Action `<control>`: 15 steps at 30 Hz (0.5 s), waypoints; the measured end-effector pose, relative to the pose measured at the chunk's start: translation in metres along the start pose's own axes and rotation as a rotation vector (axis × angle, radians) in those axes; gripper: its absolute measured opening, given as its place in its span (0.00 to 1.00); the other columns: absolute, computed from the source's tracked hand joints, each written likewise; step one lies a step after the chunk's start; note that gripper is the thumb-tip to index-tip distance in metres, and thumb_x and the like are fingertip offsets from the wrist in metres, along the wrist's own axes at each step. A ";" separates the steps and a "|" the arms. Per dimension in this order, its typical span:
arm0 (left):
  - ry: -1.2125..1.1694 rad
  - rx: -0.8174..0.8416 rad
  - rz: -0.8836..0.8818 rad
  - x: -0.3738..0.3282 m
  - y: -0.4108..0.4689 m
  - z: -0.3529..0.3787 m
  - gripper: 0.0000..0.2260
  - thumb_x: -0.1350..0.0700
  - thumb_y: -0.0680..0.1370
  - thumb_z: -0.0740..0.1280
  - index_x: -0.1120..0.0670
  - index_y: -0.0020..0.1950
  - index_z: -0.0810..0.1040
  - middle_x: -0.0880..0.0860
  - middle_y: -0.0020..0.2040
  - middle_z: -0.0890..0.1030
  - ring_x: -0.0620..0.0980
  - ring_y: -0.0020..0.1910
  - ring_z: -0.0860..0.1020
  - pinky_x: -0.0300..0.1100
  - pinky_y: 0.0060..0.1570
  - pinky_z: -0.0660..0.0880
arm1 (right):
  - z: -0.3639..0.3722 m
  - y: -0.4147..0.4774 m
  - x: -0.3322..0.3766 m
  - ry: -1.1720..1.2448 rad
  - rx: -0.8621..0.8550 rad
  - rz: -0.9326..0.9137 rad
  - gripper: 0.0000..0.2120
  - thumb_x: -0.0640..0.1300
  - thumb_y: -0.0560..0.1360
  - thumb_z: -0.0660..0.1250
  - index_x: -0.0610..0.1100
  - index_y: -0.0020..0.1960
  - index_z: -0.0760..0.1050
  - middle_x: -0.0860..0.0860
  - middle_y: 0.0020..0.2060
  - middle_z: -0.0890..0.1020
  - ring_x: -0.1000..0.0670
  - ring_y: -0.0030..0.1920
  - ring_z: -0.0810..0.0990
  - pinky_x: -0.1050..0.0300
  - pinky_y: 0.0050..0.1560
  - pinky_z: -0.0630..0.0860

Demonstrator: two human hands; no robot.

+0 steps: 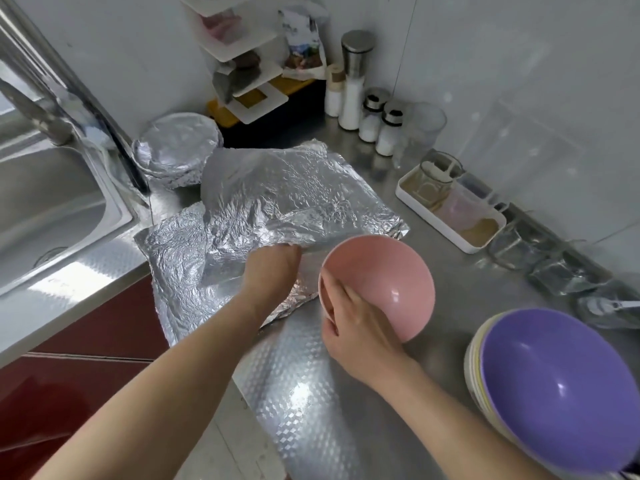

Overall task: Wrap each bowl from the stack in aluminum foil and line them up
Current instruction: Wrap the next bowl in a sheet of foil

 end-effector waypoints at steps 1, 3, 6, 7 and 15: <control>-0.064 -0.055 -0.059 0.006 0.000 -0.013 0.09 0.59 0.81 0.60 0.52 0.56 0.78 0.53 0.45 0.83 0.57 0.41 0.82 0.48 0.38 0.78 | 0.000 0.000 0.001 0.007 0.007 -0.012 0.33 0.43 0.78 0.58 0.48 0.79 0.48 0.47 0.71 0.68 0.42 0.59 0.76 0.46 0.58 0.74; -0.262 -0.235 -0.165 0.015 -0.005 -0.048 0.09 0.56 0.82 0.60 0.53 0.54 0.81 0.57 0.43 0.84 0.60 0.41 0.82 0.48 0.38 0.76 | -0.004 0.000 0.004 0.016 0.018 0.009 0.32 0.47 0.79 0.60 0.50 0.79 0.49 0.50 0.73 0.65 0.45 0.68 0.70 0.49 0.67 0.67; -0.636 -0.522 -0.304 0.029 -0.024 -0.110 0.09 0.55 0.81 0.64 0.56 0.46 0.81 0.55 0.36 0.81 0.59 0.37 0.76 0.46 0.36 0.67 | -0.025 0.003 0.006 0.162 -0.057 0.154 0.32 0.55 0.79 0.62 0.51 0.78 0.53 0.54 0.75 0.61 0.52 0.75 0.59 0.49 0.75 0.56; -0.791 -0.587 -0.346 0.034 -0.030 -0.126 0.11 0.55 0.81 0.65 0.57 0.41 0.78 0.52 0.31 0.77 0.54 0.33 0.72 0.45 0.35 0.63 | -0.035 0.005 0.007 0.282 -0.100 0.223 0.32 0.57 0.78 0.63 0.51 0.77 0.56 0.54 0.75 0.63 0.53 0.74 0.60 0.48 0.74 0.57; -2.308 -0.556 -0.573 0.011 -0.070 -0.150 0.10 0.64 0.82 0.62 0.54 0.42 0.71 0.48 0.29 0.74 0.41 0.23 0.70 0.31 0.21 0.67 | -0.069 -0.009 0.018 1.408 -0.007 0.517 0.28 0.58 0.64 0.74 0.44 0.57 0.77 0.46 0.51 0.83 0.45 0.53 0.80 0.50 0.49 0.73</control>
Point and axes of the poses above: each hand's wrist, its own y-axis towards the middle knuckle, its own z-axis out of the palm, x = y × z, the point moved 5 cm from there along y, towards the middle knuckle
